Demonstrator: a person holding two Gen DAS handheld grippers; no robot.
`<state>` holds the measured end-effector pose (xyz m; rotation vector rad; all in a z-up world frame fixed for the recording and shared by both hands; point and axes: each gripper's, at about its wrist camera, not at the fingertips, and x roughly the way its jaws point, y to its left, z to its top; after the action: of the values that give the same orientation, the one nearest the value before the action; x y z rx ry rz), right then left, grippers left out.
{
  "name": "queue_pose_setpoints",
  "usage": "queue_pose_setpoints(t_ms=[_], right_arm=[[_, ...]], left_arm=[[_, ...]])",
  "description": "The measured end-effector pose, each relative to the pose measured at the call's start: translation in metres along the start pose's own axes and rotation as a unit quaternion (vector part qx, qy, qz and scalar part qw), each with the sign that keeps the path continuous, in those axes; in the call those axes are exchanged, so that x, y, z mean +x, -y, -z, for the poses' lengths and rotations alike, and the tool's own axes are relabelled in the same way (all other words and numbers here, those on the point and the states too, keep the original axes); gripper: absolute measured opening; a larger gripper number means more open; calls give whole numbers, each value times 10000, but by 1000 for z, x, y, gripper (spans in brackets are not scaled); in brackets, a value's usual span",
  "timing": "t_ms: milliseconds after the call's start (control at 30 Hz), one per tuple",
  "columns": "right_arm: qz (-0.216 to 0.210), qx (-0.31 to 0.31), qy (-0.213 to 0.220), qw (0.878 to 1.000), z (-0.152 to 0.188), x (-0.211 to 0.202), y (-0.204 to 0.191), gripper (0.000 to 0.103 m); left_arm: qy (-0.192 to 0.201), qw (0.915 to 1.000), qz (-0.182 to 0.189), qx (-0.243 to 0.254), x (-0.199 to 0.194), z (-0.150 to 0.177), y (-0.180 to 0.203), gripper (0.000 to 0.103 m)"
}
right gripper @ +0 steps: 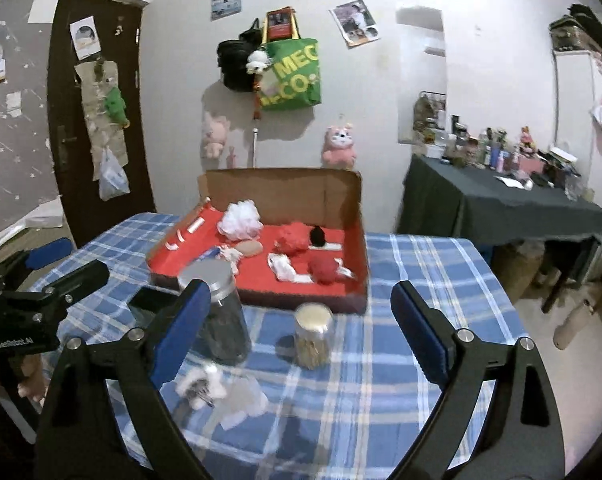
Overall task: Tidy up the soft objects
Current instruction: 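Withdraw both grippers from the box back toward the remaining table items, then grasp the white fluffy bunny scrunchie with the left gripper while the right grasps the white tissue cloth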
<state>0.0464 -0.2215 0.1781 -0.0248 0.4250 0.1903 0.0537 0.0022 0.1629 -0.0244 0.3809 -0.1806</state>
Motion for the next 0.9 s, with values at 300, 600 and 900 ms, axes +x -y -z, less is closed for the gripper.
queue_pose_setpoints(t_ms=[300, 600, 900], right_arm=[[246, 17, -379, 9990, 59, 23, 3, 93], [194, 173, -799, 9965, 90, 46, 10, 93], [180, 292, -994, 9945, 96, 56, 19, 93]], left_arm=[[-609, 9981, 33, -38, 29, 52, 2, 103], [-1162, 9932, 46, -16, 53, 89, 2, 103], [-1635, 9862, 273, 60, 78, 104, 10, 103]])
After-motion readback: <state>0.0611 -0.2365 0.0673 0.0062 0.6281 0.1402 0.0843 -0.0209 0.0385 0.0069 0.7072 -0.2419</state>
